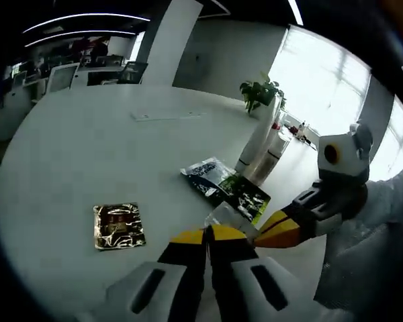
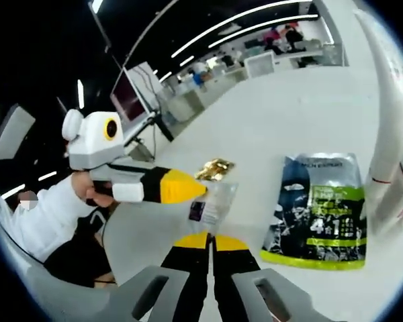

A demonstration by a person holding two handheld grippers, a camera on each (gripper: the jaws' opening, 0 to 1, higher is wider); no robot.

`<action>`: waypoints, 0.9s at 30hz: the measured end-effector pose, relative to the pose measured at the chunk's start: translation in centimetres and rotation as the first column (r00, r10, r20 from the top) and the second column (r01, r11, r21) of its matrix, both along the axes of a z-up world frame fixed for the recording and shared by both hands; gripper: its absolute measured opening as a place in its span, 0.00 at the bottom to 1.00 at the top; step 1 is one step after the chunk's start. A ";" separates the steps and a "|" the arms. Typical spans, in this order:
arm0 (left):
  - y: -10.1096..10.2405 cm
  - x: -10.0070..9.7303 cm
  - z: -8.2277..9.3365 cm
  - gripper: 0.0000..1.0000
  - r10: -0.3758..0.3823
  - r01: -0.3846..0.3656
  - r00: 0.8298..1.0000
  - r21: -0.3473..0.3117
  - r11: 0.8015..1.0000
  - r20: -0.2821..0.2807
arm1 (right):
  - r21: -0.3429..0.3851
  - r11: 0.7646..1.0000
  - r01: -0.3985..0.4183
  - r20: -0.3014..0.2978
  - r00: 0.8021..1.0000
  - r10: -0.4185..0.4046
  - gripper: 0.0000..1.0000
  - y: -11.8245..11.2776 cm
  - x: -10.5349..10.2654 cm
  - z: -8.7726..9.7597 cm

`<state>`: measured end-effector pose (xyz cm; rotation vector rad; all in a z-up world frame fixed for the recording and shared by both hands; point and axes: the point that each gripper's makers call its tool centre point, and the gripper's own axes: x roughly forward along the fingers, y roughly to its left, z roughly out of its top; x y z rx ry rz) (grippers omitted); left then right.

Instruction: Arrange the skincare products in the storage area until every visible bottle or jar stands upright without overlapping.

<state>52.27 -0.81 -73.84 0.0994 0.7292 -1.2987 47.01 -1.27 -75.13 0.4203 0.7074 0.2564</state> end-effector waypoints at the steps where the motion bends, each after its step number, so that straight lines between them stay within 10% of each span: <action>1: 0.0 0.0 -0.3 0.00 -0.006 0.006 1.000 0.009 1.000 0.006 | -0.006 1.000 -0.001 -0.005 1.000 0.001 0.00 -0.1 0.0 -0.2; 27: -1.1 0.2 -3.1 0.00 -0.029 0.024 0.997 0.071 0.997 0.070 | -0.070 0.997 -0.012 -0.078 0.997 0.006 0.00 -1.1 -0.2 -3.2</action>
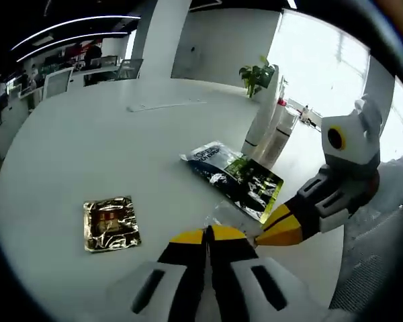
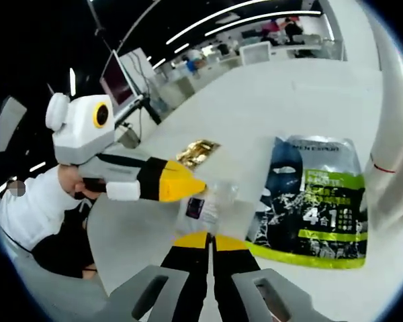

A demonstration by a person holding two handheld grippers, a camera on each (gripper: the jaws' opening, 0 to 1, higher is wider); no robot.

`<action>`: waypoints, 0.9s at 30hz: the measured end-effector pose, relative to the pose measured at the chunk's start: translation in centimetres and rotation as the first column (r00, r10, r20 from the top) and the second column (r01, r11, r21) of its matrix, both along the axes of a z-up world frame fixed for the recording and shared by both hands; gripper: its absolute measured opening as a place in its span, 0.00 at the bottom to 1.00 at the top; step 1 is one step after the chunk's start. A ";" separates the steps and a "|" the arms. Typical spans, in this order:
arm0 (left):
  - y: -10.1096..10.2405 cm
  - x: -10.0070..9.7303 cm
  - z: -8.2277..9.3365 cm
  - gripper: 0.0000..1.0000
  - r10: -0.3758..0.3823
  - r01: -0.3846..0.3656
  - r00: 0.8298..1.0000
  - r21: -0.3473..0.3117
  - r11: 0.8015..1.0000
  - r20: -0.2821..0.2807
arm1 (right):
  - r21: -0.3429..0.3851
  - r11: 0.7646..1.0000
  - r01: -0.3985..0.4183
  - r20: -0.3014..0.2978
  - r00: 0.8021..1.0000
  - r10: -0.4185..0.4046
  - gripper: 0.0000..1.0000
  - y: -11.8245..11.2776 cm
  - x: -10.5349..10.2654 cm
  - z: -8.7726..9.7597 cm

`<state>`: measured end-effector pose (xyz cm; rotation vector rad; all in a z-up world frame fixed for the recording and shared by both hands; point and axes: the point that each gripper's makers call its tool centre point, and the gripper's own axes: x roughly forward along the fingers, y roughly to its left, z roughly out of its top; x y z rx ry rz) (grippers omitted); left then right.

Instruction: Arrange the skincare products in the storage area until every visible bottle or jar stands upright without overlapping.

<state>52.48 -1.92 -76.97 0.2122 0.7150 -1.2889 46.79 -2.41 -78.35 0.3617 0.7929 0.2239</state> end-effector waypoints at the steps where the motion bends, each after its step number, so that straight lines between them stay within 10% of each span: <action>1: 0.0 -0.1 -0.2 0.00 -0.007 0.006 1.000 0.005 1.000 0.006 | -0.003 1.000 -0.001 -0.002 1.000 0.001 0.00 0.0 0.0 -0.1; 27: -0.6 -0.2 -1.2 0.00 -0.020 0.019 0.998 0.024 1.000 0.062 | -0.045 0.999 -0.007 -0.015 1.000 0.006 0.00 -0.7 -0.2 -0.8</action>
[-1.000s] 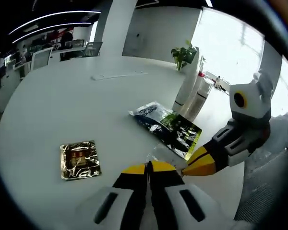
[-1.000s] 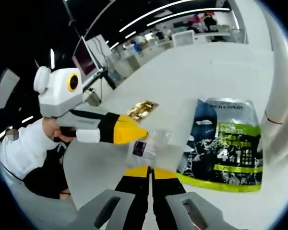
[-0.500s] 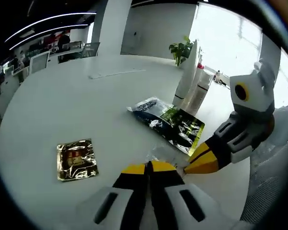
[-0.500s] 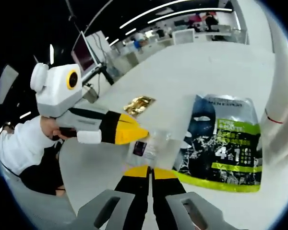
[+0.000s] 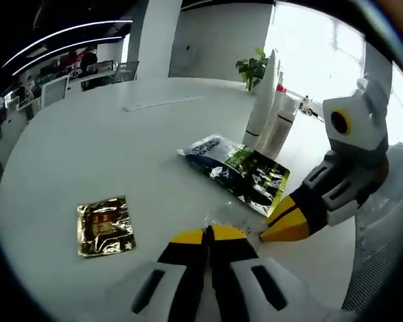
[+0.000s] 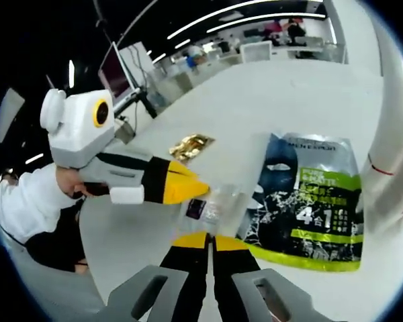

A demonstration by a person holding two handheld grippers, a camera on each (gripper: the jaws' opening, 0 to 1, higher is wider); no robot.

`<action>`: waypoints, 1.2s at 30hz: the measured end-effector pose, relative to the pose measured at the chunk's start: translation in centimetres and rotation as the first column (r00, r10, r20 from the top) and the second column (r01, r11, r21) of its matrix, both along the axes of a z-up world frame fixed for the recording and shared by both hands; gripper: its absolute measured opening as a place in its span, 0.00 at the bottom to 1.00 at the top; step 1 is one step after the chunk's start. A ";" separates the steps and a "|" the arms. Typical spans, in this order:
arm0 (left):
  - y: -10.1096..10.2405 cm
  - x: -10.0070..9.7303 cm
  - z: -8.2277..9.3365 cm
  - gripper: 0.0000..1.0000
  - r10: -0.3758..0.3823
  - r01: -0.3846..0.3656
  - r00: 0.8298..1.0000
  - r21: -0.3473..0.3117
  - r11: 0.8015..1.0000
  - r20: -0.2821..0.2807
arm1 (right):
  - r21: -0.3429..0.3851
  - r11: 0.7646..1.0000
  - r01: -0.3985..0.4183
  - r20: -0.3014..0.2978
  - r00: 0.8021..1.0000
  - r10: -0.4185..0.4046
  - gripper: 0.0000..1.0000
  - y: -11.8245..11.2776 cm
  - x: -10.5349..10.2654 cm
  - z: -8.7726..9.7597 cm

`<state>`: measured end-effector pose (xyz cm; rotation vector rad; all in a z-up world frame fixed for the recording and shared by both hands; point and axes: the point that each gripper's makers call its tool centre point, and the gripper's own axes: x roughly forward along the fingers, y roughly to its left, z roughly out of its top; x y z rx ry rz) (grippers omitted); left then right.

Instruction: Arrange the skincare products in the storage area until every visible bottle or jar stands upright without overlapping.

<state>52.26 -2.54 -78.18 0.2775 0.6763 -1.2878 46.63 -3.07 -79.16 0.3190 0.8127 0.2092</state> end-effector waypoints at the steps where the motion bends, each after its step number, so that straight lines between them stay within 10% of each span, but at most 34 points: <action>1: 0.0 0.0 0.0 0.00 -0.001 0.001 1.000 0.000 1.000 0.001 | -0.003 1.000 -0.004 0.001 1.000 0.004 0.00 0.0 0.0 0.0; 36: -0.3 0.0 -0.3 0.00 -0.013 0.013 0.999 0.005 1.000 0.035 | -0.167 0.984 -0.060 0.101 0.992 0.077 0.00 -0.7 0.8 2.5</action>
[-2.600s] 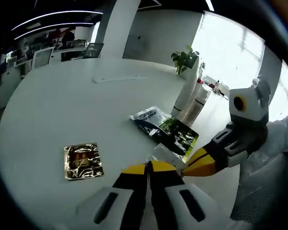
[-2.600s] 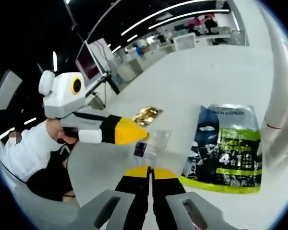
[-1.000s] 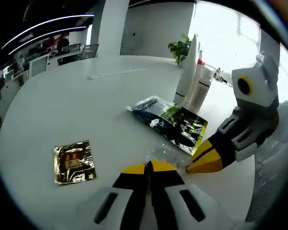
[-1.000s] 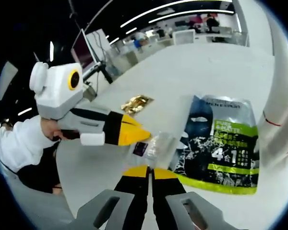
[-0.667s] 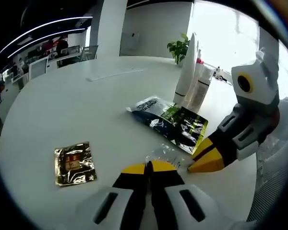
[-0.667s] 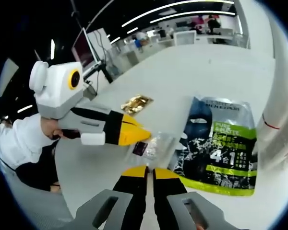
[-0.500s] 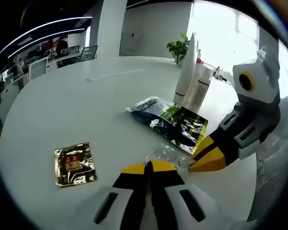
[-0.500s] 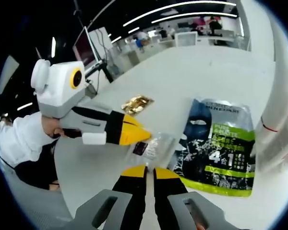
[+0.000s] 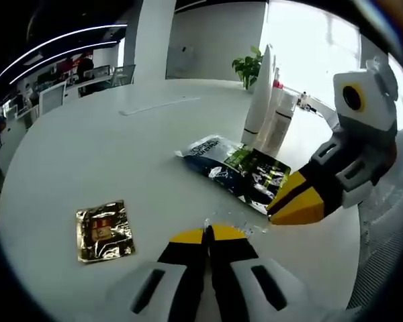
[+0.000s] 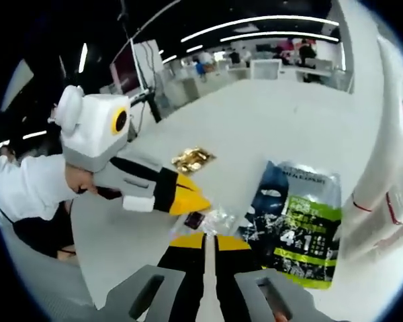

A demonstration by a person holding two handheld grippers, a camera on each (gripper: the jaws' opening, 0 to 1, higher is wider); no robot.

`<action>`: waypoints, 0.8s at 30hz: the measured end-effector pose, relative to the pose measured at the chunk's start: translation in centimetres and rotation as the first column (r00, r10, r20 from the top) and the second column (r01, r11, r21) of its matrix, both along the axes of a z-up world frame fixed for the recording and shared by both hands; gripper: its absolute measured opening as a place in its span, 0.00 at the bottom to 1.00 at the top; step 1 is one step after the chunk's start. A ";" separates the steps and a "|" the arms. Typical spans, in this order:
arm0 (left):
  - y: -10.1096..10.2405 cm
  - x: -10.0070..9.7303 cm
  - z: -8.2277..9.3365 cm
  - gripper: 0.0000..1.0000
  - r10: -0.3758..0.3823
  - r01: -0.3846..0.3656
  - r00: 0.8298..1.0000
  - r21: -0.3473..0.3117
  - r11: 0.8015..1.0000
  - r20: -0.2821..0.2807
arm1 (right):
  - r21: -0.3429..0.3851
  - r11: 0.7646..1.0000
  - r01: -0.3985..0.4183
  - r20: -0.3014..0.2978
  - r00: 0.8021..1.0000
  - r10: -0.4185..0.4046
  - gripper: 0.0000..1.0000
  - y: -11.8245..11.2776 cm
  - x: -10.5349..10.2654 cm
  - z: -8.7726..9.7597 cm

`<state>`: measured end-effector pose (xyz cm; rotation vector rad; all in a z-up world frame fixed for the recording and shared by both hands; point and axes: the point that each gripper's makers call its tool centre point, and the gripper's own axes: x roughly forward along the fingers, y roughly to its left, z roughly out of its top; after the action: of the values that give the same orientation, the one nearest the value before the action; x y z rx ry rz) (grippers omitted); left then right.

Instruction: Arrange the skincare products in the storage area until every visible bottle or jar stands upright without overlapping.

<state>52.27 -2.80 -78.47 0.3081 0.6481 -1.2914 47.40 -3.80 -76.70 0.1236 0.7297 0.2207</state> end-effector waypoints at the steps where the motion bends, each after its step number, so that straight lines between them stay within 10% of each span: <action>1: 0.0 0.0 0.0 0.00 0.002 -0.002 1.000 0.000 1.000 -0.001 | -0.017 1.000 -0.010 0.006 1.000 0.010 0.00 0.2 0.3 -0.1; 24: -0.1 0.1 0.1 0.00 0.004 -0.004 1.000 -0.002 1.000 0.003 | -0.209 0.965 -0.161 -0.001 0.986 0.164 0.06 1.7 1.9 -2.5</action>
<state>52.41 -2.86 -78.40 0.3072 0.6440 -1.2877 49.34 -2.08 -79.16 -0.1386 0.7430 0.2999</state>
